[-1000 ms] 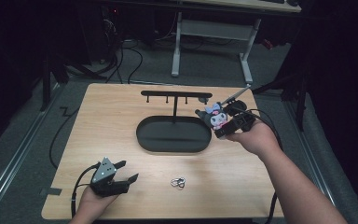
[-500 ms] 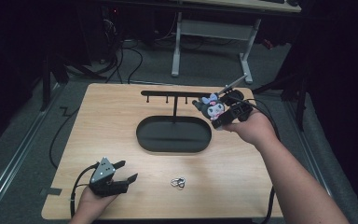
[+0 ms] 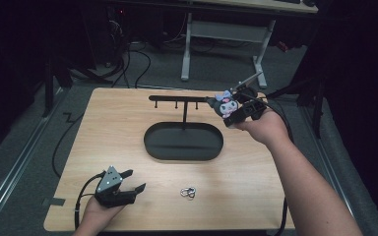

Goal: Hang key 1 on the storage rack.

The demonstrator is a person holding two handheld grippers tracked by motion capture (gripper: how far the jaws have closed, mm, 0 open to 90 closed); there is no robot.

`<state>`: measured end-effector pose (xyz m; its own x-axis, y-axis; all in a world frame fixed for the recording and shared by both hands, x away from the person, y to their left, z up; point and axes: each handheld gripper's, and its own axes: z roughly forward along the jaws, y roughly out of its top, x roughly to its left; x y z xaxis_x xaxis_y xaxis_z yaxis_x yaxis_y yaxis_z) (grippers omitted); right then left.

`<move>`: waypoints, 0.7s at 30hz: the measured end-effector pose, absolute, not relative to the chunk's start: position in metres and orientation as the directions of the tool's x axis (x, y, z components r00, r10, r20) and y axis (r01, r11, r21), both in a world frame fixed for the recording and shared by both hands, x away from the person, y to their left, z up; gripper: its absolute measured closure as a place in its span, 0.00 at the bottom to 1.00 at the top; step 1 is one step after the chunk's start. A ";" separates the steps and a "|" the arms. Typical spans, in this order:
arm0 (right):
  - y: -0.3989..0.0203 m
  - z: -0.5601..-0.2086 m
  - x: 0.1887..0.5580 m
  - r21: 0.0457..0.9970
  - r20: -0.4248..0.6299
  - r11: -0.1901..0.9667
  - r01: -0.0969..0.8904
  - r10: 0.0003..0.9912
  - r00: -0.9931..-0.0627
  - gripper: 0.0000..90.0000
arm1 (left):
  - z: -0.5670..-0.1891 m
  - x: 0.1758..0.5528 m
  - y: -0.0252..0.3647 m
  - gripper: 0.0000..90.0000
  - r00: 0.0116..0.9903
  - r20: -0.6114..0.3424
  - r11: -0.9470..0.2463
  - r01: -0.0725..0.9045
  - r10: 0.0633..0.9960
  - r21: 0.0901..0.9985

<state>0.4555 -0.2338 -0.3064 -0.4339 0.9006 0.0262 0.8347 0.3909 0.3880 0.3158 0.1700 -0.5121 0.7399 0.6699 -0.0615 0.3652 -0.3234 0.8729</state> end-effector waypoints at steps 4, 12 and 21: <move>-0.241 -0.310 0.454 0.385 0.029 0.379 0.841 0.906 -0.422 0.55 | -0.513 0.316 0.170 0.34 0.742 -0.062 -0.328 0.368 0.668 0.870; -0.251 -0.322 0.444 0.376 0.037 0.375 0.847 0.907 -0.418 0.55 | -0.513 0.316 0.168 0.34 0.746 -0.057 -0.337 0.366 0.663 0.867; -0.254 -0.342 0.440 0.333 0.011 0.390 0.858 0.909 -0.418 0.55 | -0.514 0.316 0.165 0.34 0.753 -0.048 -0.355 0.364 0.656 0.861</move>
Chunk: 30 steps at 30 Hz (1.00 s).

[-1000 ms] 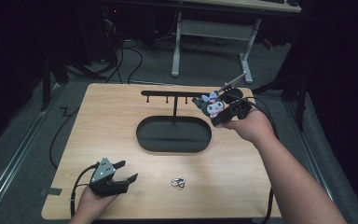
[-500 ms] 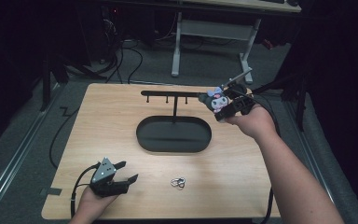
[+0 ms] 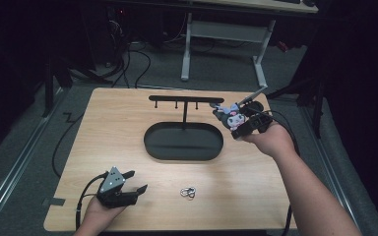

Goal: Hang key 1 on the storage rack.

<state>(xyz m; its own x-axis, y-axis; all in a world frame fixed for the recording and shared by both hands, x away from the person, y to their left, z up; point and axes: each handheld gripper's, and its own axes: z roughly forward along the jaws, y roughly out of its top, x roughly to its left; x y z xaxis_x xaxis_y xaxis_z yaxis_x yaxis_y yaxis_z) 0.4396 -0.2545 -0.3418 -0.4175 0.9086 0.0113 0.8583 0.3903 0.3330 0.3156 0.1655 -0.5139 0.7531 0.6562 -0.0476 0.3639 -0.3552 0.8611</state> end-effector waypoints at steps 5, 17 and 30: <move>-0.252 -0.353 0.442 0.331 0.011 0.394 0.858 0.907 -0.421 0.55 | -0.514 0.316 0.166 0.34 0.751 -0.046 -0.352 0.361 0.659 0.863; -0.240 -0.382 0.452 0.325 0.006 0.397 0.858 0.907 -0.422 0.54 | -0.514 0.316 0.166 0.34 0.752 -0.048 -0.352 0.362 0.657 0.863; -0.235 -0.411 0.465 0.346 0.060 0.351 0.870 0.917 -0.394 0.51 | -0.515 0.317 0.166 0.34 0.753 -0.049 -0.353 0.363 0.657 0.862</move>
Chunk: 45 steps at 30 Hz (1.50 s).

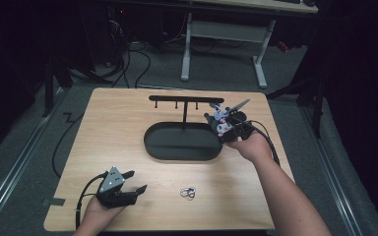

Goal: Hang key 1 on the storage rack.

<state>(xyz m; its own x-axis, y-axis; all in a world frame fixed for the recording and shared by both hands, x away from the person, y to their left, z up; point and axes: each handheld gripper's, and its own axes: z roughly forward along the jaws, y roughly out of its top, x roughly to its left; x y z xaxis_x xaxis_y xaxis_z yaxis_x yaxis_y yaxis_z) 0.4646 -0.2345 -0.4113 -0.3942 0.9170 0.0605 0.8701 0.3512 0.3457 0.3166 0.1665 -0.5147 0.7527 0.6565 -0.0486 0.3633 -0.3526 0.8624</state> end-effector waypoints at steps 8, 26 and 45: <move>-0.234 -0.418 0.466 0.349 0.050 0.344 0.871 0.922 -0.384 0.42 | -0.515 0.317 0.166 0.34 0.754 -0.048 -0.358 0.365 0.655 0.859; -0.254 -0.409 0.410 0.459 0.035 0.354 0.815 0.909 -0.415 0.51 | -0.514 0.317 0.163 0.35 0.756 -0.069 -0.348 0.378 0.651 0.858; -0.270 -0.469 0.326 0.658 0.114 0.256 0.709 0.896 -0.429 0.68 | -0.514 0.318 0.160 0.42 0.749 -0.113 -0.333 0.417 0.653 0.846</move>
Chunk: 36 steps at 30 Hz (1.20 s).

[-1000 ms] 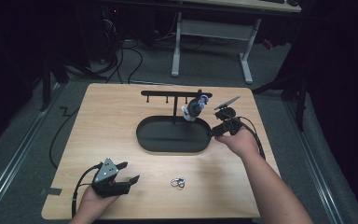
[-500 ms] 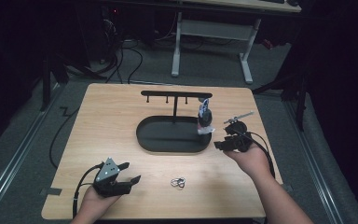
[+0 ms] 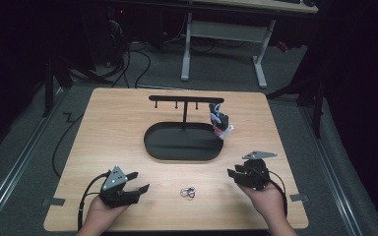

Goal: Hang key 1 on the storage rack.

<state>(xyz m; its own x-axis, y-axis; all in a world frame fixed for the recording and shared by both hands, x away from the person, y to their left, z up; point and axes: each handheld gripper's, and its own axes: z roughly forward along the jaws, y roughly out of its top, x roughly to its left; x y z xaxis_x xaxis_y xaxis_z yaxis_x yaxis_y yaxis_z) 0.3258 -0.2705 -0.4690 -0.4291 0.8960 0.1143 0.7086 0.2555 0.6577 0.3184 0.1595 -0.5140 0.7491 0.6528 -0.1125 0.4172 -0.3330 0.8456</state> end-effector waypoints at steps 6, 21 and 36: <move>-0.271 -0.492 0.308 0.699 0.104 0.223 0.679 0.908 -0.405 0.68 | -0.514 0.318 0.159 0.42 0.748 -0.104 -0.332 0.409 0.655 0.850; -0.232 -0.506 0.287 0.746 0.055 0.342 0.571 0.823 -0.565 1.00 | -0.517 0.316 0.157 0.41 0.748 -0.095 -0.338 0.405 0.657 0.849; -0.157 -0.516 0.290 0.732 0.053 0.465 0.499 0.690 -0.721 0.70 | -0.516 0.302 0.187 0.41 0.700 -0.105 -0.297 0.428 0.706 0.853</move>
